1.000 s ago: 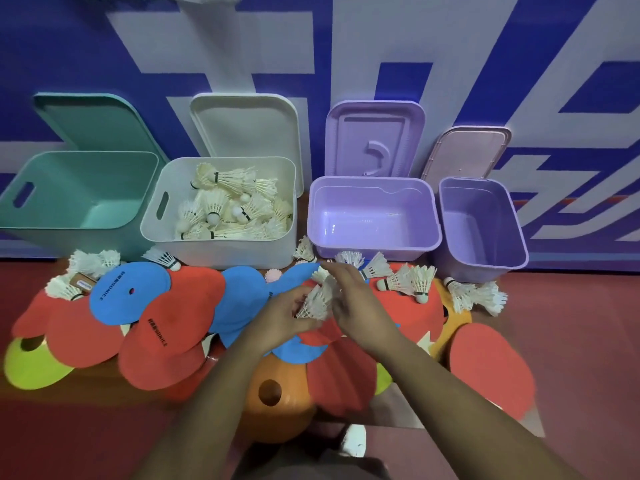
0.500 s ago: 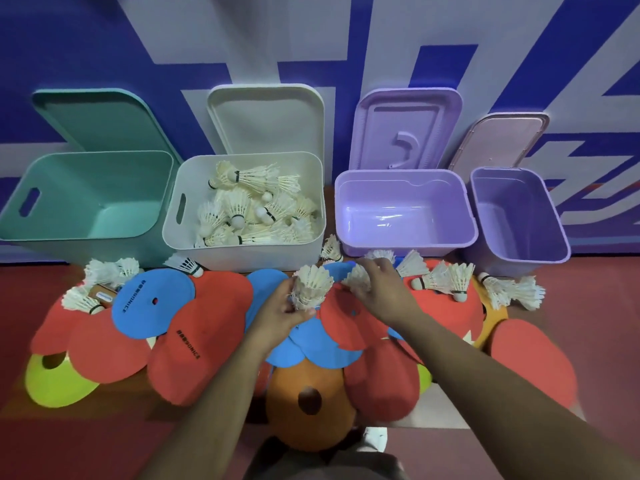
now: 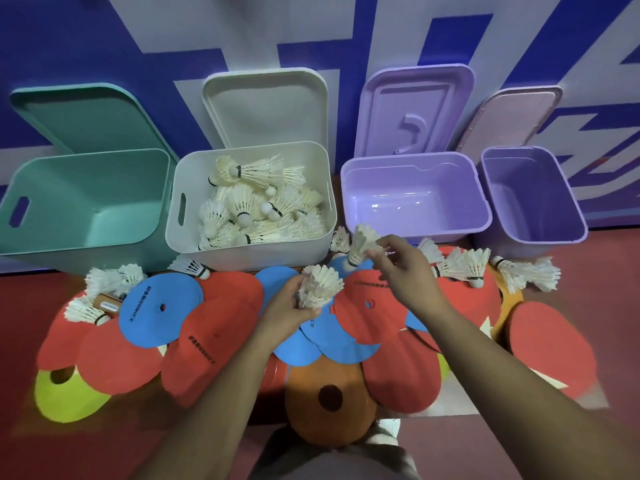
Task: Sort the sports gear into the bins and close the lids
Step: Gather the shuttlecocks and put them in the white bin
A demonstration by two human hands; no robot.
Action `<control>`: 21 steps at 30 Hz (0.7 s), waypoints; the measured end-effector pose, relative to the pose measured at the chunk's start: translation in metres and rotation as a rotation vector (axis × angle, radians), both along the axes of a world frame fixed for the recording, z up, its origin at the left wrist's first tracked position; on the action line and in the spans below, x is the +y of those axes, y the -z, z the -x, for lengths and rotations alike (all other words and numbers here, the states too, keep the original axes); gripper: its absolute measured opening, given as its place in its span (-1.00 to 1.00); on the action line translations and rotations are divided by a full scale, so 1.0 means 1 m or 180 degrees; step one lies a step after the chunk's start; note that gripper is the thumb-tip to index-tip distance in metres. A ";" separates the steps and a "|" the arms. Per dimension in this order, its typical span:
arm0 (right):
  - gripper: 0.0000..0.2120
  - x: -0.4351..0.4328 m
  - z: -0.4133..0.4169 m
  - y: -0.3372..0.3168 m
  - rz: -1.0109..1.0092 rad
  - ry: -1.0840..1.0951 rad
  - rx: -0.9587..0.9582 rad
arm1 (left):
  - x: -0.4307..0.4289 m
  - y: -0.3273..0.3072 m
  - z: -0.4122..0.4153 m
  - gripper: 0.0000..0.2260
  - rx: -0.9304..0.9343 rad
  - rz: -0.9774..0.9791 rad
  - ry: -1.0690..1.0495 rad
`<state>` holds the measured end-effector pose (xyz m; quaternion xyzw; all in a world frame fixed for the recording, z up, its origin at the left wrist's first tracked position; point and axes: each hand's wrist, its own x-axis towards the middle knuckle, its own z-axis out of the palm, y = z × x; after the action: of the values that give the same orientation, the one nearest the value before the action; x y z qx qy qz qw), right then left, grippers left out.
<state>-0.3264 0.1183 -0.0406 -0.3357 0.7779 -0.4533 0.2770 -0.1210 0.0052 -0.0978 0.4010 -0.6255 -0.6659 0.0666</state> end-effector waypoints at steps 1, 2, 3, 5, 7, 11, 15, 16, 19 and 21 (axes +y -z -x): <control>-0.89 0.002 -0.002 -0.004 0.0026 -0.0046 -0.0073 | 0.002 -0.002 0.005 -0.48 0.0034 -0.0001 0.0064; -0.90 0.005 -0.005 -0.006 -0.0045 -0.0176 -0.0079 | 0.003 -0.005 0.011 -0.48 0.0072 -0.0002 0.0120; -0.92 0.009 -0.007 -0.005 -0.0165 -0.0330 -0.0058 | 0.005 -0.008 0.018 -0.48 0.0128 0.0011 0.0179; -0.93 0.016 -0.011 -0.003 -0.0372 -0.0616 0.0035 | 0.011 -0.014 0.031 -0.51 0.0200 0.0043 0.0285; -0.93 0.023 -0.011 -0.004 -0.0378 -0.0730 0.0113 | 0.017 -0.020 0.042 -0.50 0.0286 0.0024 0.0352; -0.84 0.041 -0.003 -0.018 -0.0079 -0.0623 -0.0312 | 0.028 -0.018 0.060 -0.43 0.0405 -0.0007 0.0405; -0.80 0.052 0.034 -0.003 -0.0094 0.0273 -0.0623 | 0.036 -0.018 0.070 -0.51 0.0425 0.0003 0.0154; -0.76 0.054 0.047 0.007 -0.0330 0.0481 -0.0333 | 0.037 -0.018 0.071 -0.51 0.0428 -0.0003 0.0114; -0.61 0.053 0.074 0.030 -0.0979 0.0392 0.0592 | 0.040 -0.020 0.069 -0.53 0.0419 -0.0055 0.0009; -0.58 0.040 0.078 0.036 -0.1076 -0.0023 0.0838 | 0.041 -0.021 0.065 -0.52 0.0382 -0.0037 -0.0077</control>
<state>-0.4045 0.1587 -0.0770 -0.3435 0.8711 -0.2676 0.2270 -0.1860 0.0462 -0.0770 0.3683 -0.6116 -0.6915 0.1097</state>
